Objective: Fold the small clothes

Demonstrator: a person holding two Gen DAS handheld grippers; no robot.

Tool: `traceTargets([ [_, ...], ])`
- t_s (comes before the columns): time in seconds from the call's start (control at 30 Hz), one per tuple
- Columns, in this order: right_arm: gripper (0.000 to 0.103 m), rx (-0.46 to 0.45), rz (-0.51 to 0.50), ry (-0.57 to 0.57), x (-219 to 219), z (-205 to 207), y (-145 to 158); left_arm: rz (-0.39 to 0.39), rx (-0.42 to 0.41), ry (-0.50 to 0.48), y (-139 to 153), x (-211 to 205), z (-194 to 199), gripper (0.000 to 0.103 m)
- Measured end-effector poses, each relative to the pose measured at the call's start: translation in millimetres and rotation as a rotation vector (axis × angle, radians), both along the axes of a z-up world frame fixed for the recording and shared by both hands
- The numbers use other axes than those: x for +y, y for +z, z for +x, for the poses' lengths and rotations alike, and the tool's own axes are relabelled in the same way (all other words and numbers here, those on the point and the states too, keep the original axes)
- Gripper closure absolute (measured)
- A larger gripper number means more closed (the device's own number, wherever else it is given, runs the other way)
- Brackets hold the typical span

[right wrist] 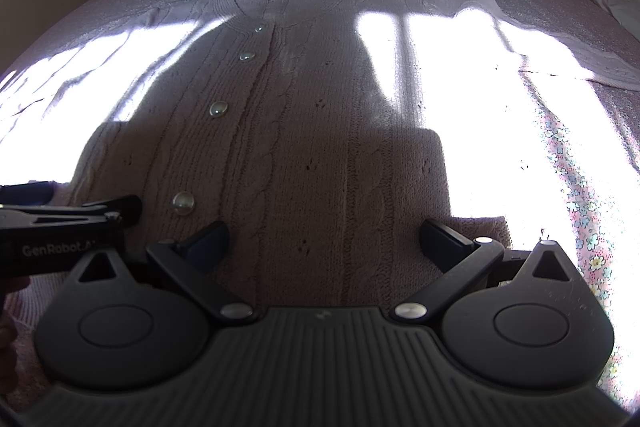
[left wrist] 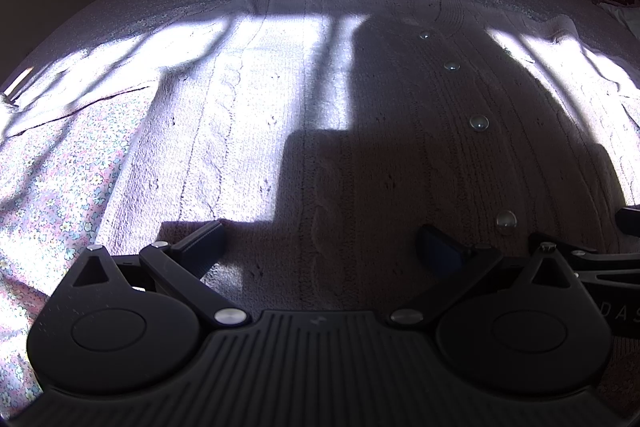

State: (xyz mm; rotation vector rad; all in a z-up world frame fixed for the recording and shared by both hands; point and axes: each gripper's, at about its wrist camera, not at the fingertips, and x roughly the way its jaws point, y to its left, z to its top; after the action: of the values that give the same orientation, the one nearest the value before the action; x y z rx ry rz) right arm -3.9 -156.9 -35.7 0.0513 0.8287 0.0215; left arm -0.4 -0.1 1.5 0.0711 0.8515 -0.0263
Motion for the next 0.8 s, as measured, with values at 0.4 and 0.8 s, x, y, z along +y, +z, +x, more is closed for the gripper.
traceTargets([
  [0.4, 0.000, 0.006, 0.001, 0.007, 1.2, -0.5, -2.2, -0.004, -0.012, -0.001, -1.4, 1.5, -1.6, 0.000],
  [0.8, 0.000, 0.023, 0.035, 0.033, -6.0, 1.1, 4.3, -0.027, 0.010, -0.027, 19.6, 6.5, 8.8, 0.000],
])
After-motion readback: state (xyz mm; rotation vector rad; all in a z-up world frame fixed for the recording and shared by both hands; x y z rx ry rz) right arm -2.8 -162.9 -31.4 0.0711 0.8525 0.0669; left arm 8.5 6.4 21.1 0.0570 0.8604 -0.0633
